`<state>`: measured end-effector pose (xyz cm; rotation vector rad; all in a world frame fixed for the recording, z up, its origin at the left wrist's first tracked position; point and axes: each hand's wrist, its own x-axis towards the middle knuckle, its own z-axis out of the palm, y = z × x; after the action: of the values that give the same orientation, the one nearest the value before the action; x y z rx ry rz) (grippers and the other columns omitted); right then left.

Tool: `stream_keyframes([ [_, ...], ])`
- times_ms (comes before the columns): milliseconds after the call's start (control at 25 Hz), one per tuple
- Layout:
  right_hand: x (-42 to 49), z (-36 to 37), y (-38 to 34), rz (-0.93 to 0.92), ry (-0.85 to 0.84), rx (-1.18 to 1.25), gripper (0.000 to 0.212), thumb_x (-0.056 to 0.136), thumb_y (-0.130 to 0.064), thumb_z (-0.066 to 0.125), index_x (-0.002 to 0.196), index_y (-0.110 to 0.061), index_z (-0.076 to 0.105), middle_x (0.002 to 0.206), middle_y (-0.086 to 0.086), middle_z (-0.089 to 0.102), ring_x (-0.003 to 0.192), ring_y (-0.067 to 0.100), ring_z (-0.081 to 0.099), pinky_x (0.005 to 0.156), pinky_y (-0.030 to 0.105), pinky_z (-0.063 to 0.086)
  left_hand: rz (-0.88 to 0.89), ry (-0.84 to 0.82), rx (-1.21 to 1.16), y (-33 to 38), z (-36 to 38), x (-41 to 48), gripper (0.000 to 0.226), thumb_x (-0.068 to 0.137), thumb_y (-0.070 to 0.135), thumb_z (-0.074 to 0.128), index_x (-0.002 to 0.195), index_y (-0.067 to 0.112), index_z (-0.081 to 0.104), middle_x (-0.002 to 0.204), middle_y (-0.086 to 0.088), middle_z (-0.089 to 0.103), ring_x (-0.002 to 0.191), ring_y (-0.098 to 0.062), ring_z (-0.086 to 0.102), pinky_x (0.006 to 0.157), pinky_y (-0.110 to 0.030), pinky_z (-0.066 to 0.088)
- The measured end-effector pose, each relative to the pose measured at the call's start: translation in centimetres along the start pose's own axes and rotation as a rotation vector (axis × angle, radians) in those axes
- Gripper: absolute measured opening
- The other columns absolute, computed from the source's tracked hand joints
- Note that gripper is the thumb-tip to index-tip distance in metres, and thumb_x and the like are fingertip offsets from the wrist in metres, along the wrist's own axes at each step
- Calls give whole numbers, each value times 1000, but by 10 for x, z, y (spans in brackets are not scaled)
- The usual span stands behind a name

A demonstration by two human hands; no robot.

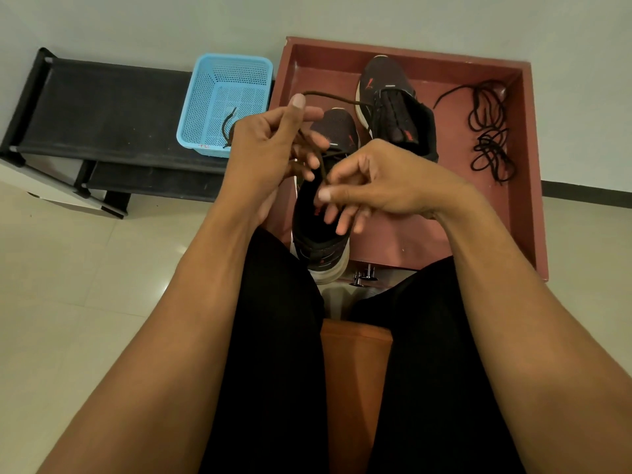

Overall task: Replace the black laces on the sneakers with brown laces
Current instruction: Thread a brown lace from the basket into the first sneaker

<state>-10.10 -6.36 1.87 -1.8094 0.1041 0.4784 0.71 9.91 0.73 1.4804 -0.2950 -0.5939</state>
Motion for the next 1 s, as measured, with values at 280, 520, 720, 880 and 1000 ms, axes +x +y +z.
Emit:
stream_keyframes([
  [280,11,-11,9,-157,438,224,24,104,-10,65,110,13,64,90,26,76,77,30,78,70,33,64,-36,150,260,-20,-12,11,40,114,31,41,100,8,71,78,-8,72,54,-12,61,47,-27,49],
  [520,19,-13,16,-54,591,304,13,93,14,64,105,14,70,96,27,75,91,24,80,87,32,64,-54,97,759,-33,-10,13,24,89,45,74,95,21,76,80,6,73,78,-13,71,76,-33,60],
  [720,30,-6,16,-11,689,99,15,87,6,69,92,-5,78,83,11,79,82,14,80,86,36,65,-16,163,962,-30,1,9,30,85,39,84,107,20,80,82,9,68,93,-12,72,88,-29,56],
  [880,42,1,21,-21,766,-279,10,78,-21,85,86,-26,81,77,-8,77,74,2,73,76,22,58,-9,175,953,-32,-5,11,19,87,31,80,104,23,83,78,10,68,93,-13,73,90,-31,57],
  [1000,52,9,21,-1,773,-286,11,78,-24,88,86,-27,80,75,-7,76,71,4,70,64,10,47,-47,162,895,-35,-9,14,16,87,30,78,101,24,83,81,6,75,92,-14,74,90,-36,60],
])
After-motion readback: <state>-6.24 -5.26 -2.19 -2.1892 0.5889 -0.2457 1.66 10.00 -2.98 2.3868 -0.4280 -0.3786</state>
